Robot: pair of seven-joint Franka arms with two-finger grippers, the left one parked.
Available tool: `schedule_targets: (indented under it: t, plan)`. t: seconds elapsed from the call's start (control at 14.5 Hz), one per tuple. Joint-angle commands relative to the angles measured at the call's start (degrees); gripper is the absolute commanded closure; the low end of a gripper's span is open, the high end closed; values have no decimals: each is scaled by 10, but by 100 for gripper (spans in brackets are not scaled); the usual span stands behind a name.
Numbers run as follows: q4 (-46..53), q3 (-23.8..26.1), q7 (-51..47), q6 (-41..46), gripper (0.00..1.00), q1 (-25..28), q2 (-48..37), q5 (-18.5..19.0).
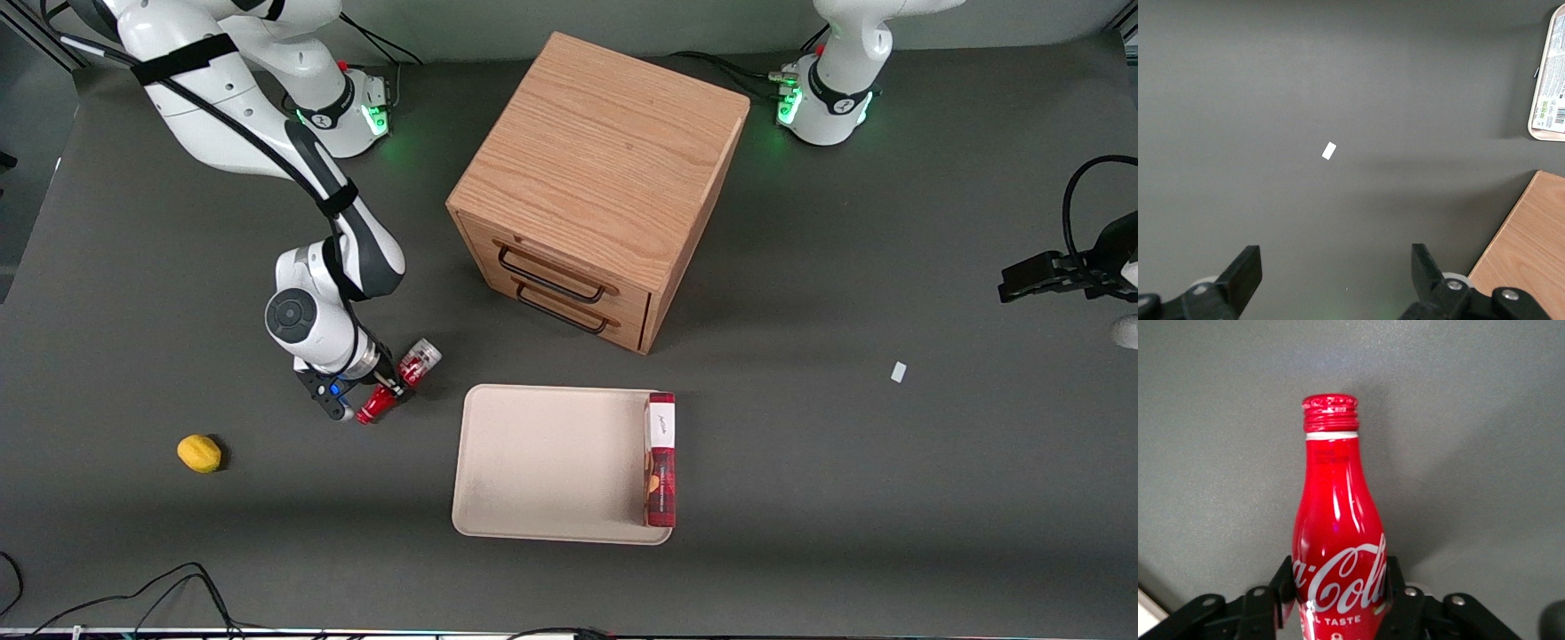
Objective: Place coke bottle on tray
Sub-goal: 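Lift the bottle with the right gripper and turn it upright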
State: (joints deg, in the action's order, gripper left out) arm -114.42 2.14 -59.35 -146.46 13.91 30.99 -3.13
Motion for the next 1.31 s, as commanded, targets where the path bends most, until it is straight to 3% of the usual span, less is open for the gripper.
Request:
schedule_targets:
  t: [0.0,0.41,0.69,0.97,1.17,1.24]
  plan:
    - [3,0,-11,-8,74,0,3,9]
    - [13,0,18,33,79,-3,-37,9]
    - [81,-7,115,178,79,-10,-81,10]
    - [235,-7,185,376,79,-18,-82,10]
    - [351,-4,212,478,79,-14,-68,15]
    - [378,-1,220,494,79,-9,-65,33]
